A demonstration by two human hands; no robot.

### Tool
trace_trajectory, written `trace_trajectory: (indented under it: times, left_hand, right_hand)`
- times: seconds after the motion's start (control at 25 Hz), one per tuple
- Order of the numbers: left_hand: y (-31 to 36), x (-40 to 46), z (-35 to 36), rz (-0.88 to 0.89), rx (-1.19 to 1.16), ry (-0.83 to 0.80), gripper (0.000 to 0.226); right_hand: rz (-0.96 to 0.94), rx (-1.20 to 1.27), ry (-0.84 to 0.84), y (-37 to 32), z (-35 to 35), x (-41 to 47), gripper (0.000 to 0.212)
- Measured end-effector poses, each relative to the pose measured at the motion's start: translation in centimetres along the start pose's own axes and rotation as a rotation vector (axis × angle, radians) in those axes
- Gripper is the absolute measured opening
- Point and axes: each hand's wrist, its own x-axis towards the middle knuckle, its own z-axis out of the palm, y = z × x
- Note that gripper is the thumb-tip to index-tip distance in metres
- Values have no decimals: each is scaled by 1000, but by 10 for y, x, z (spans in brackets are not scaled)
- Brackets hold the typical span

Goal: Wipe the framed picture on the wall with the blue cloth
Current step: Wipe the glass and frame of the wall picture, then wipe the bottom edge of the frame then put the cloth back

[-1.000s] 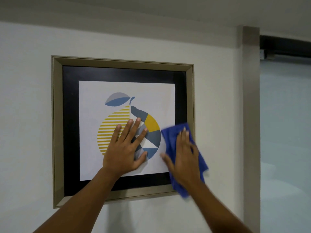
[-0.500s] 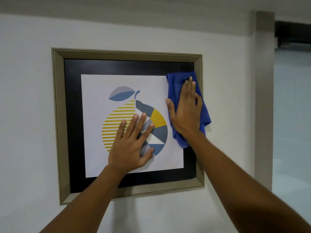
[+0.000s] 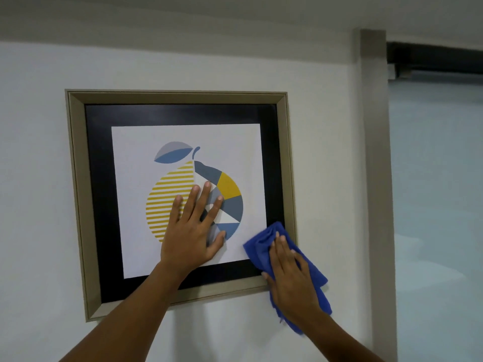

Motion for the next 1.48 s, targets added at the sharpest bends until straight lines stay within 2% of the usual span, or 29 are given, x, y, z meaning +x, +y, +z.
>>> trace_trajectory:
  times: [0.08,0.16,0.32,0.44,0.56,0.8,0.88,0.96,1.04,1.12,1.2,1.32,1.44,1.48]
  left_hand:
    - [19,-11,2,-52,-54,-45,78]
    - [47,-26,7,-39,-139,-98,77]
    - [121,-57,28,175,-282,-257,73]
    - [181,-82,47,219,-407,-337,72]
    - [257,-118,66,311,-504,-415,74]
    - [448,-271,94,434,-799,-663,73]
    - [511,-349,102,500,-944,-733,73]
    - [569,-433,106,596,-994,-799,74]
    - [616,-517,103,686,-989,-937,75]
    - [649,-594,92,686,-983,-1099,71]
    - [672,-642,80,670,-979,-1210,68]
    - [692,-678,68,704,-956,-1390,70]
    - [696,-666,73,678,-952,-1503,68]
    - [697,-654,75,676,-940,-1494,67]
  right_hand:
    - [-74,-16,-68,8,-2,-20,73]
    - [-70,-14,-138,10,-7,-34,65]
    - [-35,86,-174,19,-20,-70,63]
    - [42,173,-130,47,-33,-123,53]
    - [74,155,-192,88,-44,-206,48]
    - [330,54,-572,146,-68,-443,54]
    - [357,36,-716,156,-69,-539,55]
    - [333,12,-855,164,-63,-631,57]
    - [296,1,-1033,166,-55,-715,61]
    - [342,4,-1165,165,-45,-789,61]
    - [479,-1,-1239,154,-37,-838,57]
    - [661,13,-1316,120,-39,-878,66]
    - [717,42,-1369,125,-39,-872,67]
    - [720,63,-1421,132,-37,-856,70]
